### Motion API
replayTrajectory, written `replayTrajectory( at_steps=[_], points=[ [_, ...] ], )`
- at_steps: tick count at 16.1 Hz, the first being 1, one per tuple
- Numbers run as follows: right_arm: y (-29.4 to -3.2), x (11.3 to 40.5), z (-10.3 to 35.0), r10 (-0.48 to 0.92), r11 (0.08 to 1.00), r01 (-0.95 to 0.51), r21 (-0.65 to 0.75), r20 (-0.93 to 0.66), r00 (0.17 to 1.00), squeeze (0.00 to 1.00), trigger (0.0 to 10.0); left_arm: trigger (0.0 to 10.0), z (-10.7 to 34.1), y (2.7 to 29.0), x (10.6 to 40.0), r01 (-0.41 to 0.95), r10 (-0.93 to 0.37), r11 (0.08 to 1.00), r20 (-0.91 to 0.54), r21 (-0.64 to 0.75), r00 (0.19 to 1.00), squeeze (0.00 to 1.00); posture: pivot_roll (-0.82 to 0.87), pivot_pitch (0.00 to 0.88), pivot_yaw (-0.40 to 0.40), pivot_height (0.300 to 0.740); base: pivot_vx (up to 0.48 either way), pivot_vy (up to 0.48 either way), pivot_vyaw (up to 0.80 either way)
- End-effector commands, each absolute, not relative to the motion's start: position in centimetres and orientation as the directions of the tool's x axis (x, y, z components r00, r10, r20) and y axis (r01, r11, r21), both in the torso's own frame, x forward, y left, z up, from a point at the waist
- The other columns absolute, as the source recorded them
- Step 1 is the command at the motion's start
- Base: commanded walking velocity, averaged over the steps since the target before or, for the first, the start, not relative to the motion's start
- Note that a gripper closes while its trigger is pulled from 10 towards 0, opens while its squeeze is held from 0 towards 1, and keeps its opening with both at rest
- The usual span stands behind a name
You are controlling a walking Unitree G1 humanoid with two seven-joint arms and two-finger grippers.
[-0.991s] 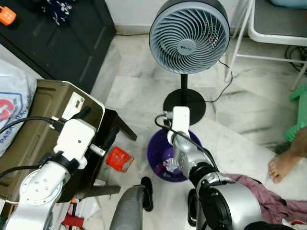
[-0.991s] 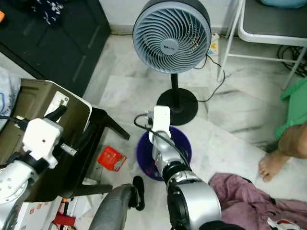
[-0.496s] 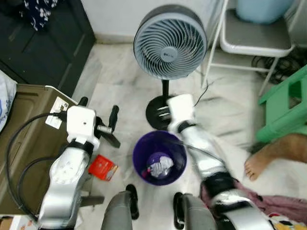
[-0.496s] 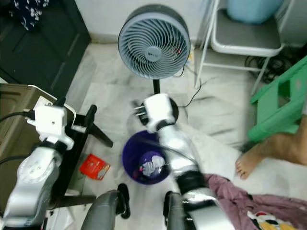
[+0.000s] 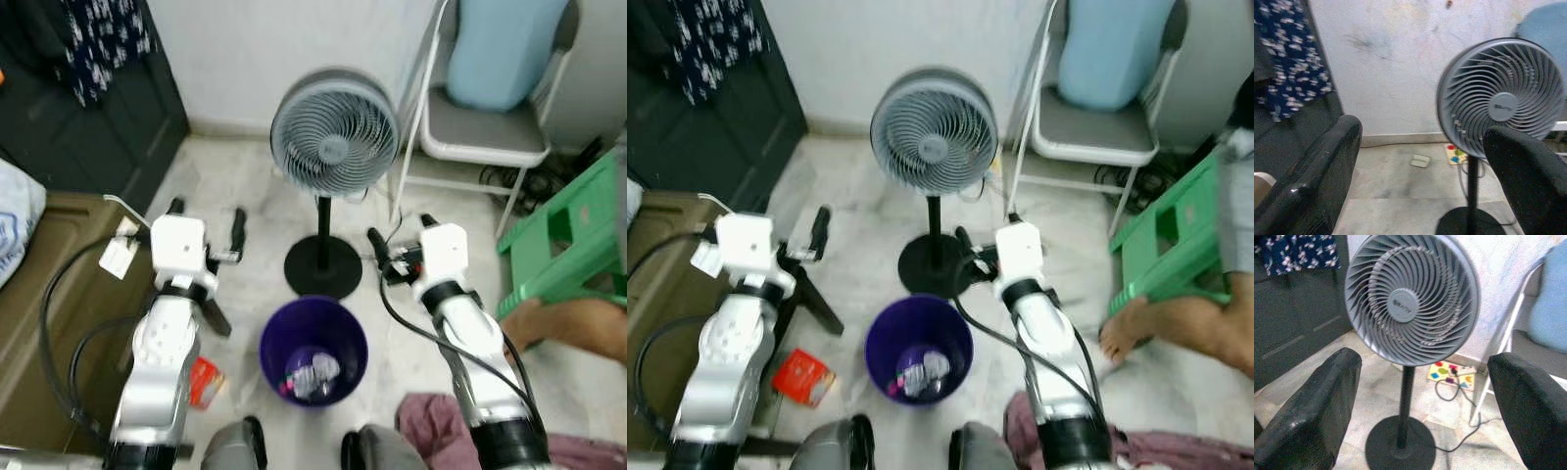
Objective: Clean up the room
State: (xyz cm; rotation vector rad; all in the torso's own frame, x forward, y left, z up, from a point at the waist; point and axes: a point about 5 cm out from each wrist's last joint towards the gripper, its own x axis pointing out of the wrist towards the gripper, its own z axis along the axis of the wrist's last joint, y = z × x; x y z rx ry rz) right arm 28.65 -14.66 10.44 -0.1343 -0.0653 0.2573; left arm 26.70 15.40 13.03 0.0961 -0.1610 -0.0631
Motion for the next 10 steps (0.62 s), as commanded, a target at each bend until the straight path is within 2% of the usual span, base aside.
replayTrajectory(
  at_steps=[1, 4, 5, 6, 10],
  points=[
    [-14.5, 28.5, 10.8, 0.256, 0.960, -0.248, -0.130, 0.055, 0.965, 1.00, 10.0, 10.0, 12.5, 15.9, 26.4, 0.018, -0.033, 0.994, 0.148, 0.103, 0.988, 0.00, -0.17, 0.023, 0.037, 0.740, 0.000, 0.000, 0.00],
    [-14.7, 28.4, 11.2, 0.228, 0.964, -0.216, -0.155, 0.068, 0.971, 1.00, 10.0, 10.0, 12.0, 16.4, 26.1, 0.001, -0.015, 0.996, 0.152, 0.089, 0.988, 0.00, -0.16, 0.025, 0.048, 0.740, 0.000, 0.000, 0.00],
    [-14.5, 29.0, 11.4, 0.229, 0.964, -0.217, -0.156, 0.063, 0.972, 0.86, 10.0, 10.0, 11.9, 16.4, 26.1, 0.006, -0.018, 0.997, 0.149, 0.082, 0.989, 0.00, -0.16, 0.026, 0.047, 0.740, 0.000, 0.000, 0.00],
    [-14.3, 29.4, 11.8, 0.229, 0.961, -0.214, -0.174, 0.075, 0.971, 0.00, 10.0, 10.0, 12.0, 16.4, 26.2, 0.008, -0.020, 0.997, 0.152, 0.082, 0.988, 0.00, -0.16, 0.028, 0.046, 0.740, 0.000, 0.000, 0.00],
    [-13.6, 30.1, 12.4, 0.256, 0.949, -0.232, -0.215, 0.091, 0.962, 0.00, 10.0, 10.0, 12.2, 16.3, 26.3, 0.005, -0.019, 0.996, 0.169, 0.085, 0.985, 0.00, -0.16, 0.032, 0.035, 0.740, 0.000, 0.000, 0.70]
  ],
)
